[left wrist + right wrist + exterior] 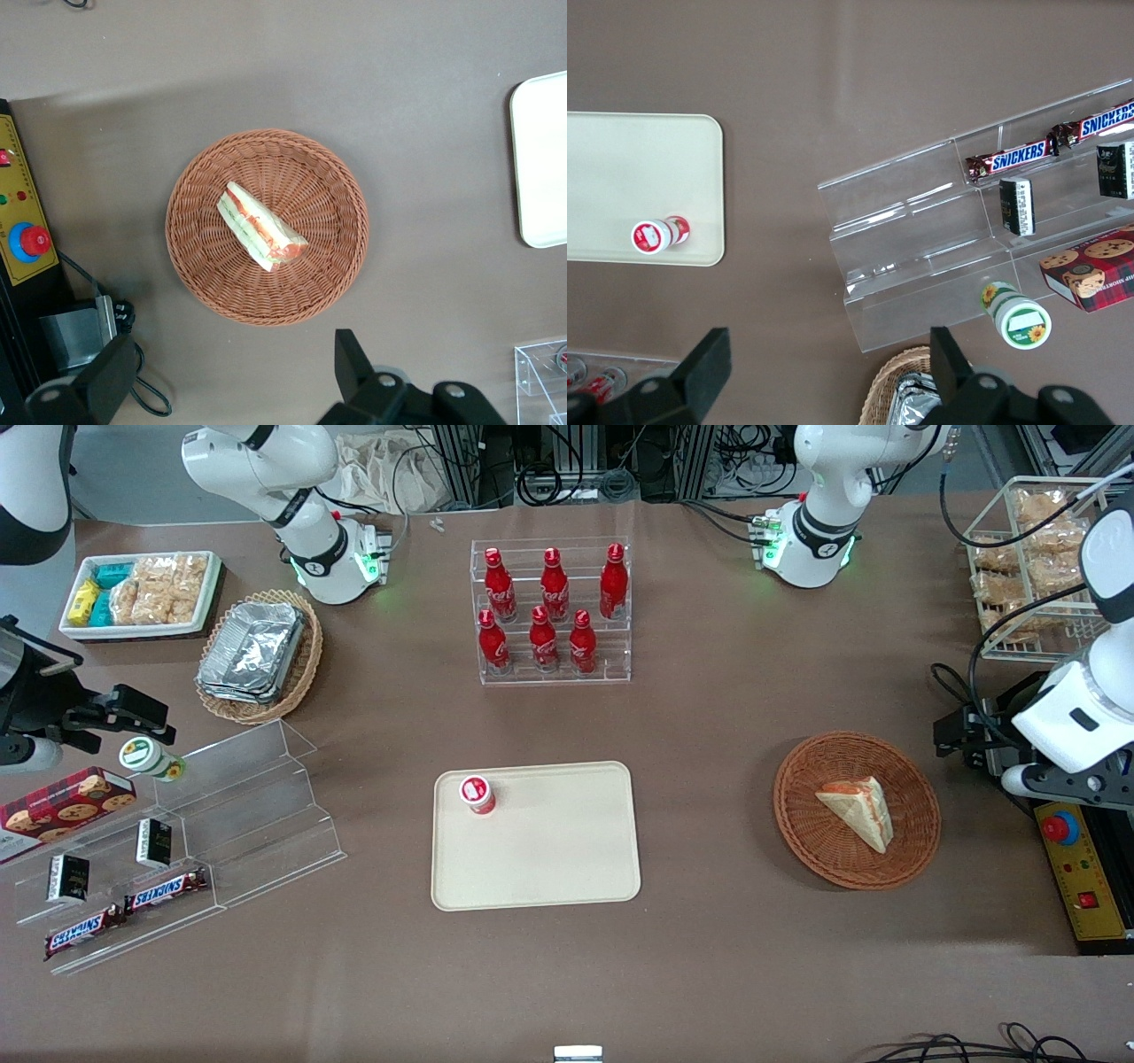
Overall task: Place sandwich from basket to tray
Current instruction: 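Move the left gripper down over the wrapped sandwich in the wicker basket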
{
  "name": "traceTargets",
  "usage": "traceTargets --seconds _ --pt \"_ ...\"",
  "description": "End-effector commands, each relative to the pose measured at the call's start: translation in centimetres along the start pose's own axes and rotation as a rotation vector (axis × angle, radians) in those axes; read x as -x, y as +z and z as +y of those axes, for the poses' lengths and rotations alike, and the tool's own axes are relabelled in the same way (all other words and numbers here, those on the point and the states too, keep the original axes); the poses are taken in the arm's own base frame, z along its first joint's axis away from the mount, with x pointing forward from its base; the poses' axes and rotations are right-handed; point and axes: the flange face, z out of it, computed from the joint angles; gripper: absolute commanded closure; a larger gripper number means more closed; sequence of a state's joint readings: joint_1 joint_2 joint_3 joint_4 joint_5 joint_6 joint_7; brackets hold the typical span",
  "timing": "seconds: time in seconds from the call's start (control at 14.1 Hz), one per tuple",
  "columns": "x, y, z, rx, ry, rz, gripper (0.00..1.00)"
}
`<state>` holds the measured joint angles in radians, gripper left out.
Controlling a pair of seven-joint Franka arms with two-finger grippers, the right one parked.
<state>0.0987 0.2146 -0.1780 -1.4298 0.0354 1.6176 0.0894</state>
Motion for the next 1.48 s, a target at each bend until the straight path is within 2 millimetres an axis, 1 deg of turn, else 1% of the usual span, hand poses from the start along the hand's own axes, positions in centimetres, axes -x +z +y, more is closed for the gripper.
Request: traceTargets --seconds 0.0,0.07,0.21,0.28,0.42,0.57,0.71,0.78,0.92,0.99,1.13,1.41 --pt "-0.3 -0.2 -0.5 -0.004 0.01 -0.004 0.0" --pt "-0.3 -0.2 -0.9 -0.002 0.004 -0.005 0.0" --pt "-0.3 0.0 -1.1 -0.009 0.002 -0.009 0.0" --pt "-0.4 0.4 -1.1 -0.011 -0.011 -0.017 0.0" --pt "-0.4 2.0 -1.2 -0.027 -0.075 -0.025 0.0" --pt "-0.4 4.5 -0.9 -0.03 -0.081 -0.005 0.0" --pt "-0.1 8.1 -0.8 -0.034 -0.143 0.036 0.0" --pt "0.2 10.0 -1.3 -0.032 -0.197 0.056 0.0" --pt "0.7 13.8 -1.1 -0.024 -0.265 0.081 0.0" --pt "0.9 15.1 -0.9 -0.02 -0.317 0.09 0.0" --pt "1.0 17.6 -0.7 -0.007 -0.482 0.093 0.0" --pt "1.5 22.1 -0.5 0.006 -0.654 0.046 0.0"
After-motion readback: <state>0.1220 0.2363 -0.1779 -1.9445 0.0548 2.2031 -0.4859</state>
